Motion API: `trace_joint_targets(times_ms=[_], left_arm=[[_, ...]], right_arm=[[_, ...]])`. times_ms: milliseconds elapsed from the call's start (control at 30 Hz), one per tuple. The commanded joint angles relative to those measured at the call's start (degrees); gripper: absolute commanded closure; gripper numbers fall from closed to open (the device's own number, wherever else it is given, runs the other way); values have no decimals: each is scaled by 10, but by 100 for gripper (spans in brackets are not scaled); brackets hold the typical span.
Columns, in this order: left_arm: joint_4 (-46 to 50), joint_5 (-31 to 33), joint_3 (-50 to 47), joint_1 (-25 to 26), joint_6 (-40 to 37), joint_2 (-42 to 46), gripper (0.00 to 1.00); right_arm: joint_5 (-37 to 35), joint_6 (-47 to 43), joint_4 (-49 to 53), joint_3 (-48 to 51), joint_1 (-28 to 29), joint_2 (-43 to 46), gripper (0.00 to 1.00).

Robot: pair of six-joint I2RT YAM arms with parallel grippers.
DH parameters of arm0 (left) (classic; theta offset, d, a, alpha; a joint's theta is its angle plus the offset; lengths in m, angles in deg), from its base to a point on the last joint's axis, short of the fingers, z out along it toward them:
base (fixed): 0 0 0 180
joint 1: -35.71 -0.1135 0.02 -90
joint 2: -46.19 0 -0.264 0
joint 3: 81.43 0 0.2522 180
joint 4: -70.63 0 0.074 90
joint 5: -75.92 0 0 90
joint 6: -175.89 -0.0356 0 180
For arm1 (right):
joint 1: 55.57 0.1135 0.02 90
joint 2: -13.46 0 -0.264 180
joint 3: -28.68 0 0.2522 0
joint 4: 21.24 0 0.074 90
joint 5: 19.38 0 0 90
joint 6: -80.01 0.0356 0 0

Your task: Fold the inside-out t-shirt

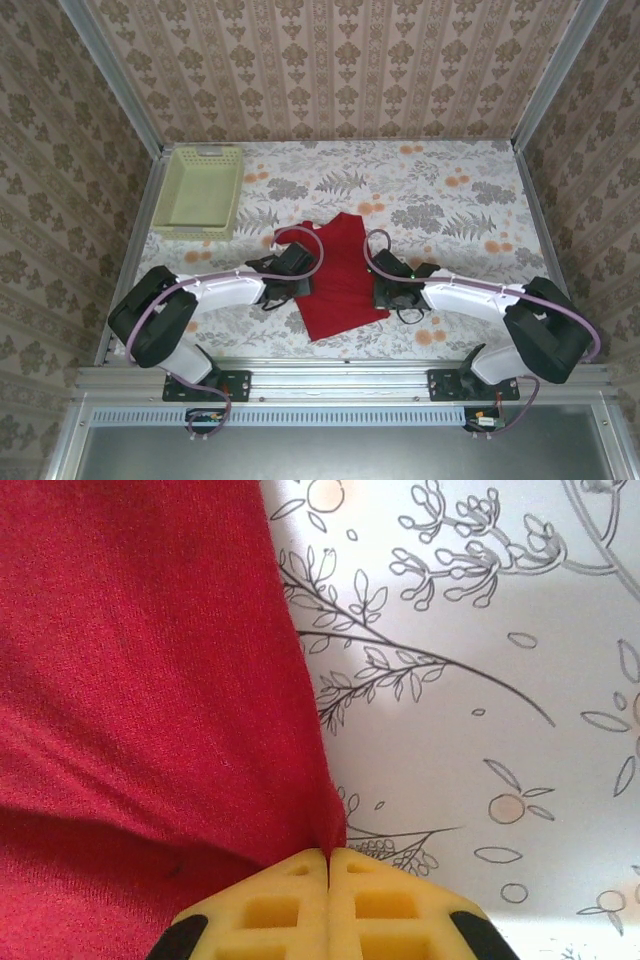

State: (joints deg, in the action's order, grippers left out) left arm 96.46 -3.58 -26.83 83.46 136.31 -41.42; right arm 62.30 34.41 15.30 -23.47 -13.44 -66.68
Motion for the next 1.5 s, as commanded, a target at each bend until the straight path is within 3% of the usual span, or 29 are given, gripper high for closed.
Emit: trace_joint_targets(times_ms=[0,167,300,500,700,1000,1167,1333,1467], left_arm=[[52,14,-12,-20,-33,10,50],[70,-11,6,-58,-53,77,45],[79,-45,26,-115,-72,111,40],[83,-90,90,-158,-76,44,35],[70,-110,138,-159,-54,-45,34],[32,-117,143,-156,-31,-115,33],[5,-140,150,-145,-30,-147,36],[-21,-164,164,-127,-25,-176,44],[-25,-167,173,-116,-25,-188,51]], right_arm=[[11,14,19,12,0,33,84],[-32,-43,94,-61,-38,55,51],[47,-92,43,-110,-98,21,38],[53,-111,47,-239,-120,-112,20],[69,-114,40,-328,-118,-223,19],[111,-108,8,-353,-108,-322,15],[124,-105,10,-371,-92,-366,22],[182,-66,-20,-366,-76,-391,33],[153,-63,-2,-381,-47,-403,41]])
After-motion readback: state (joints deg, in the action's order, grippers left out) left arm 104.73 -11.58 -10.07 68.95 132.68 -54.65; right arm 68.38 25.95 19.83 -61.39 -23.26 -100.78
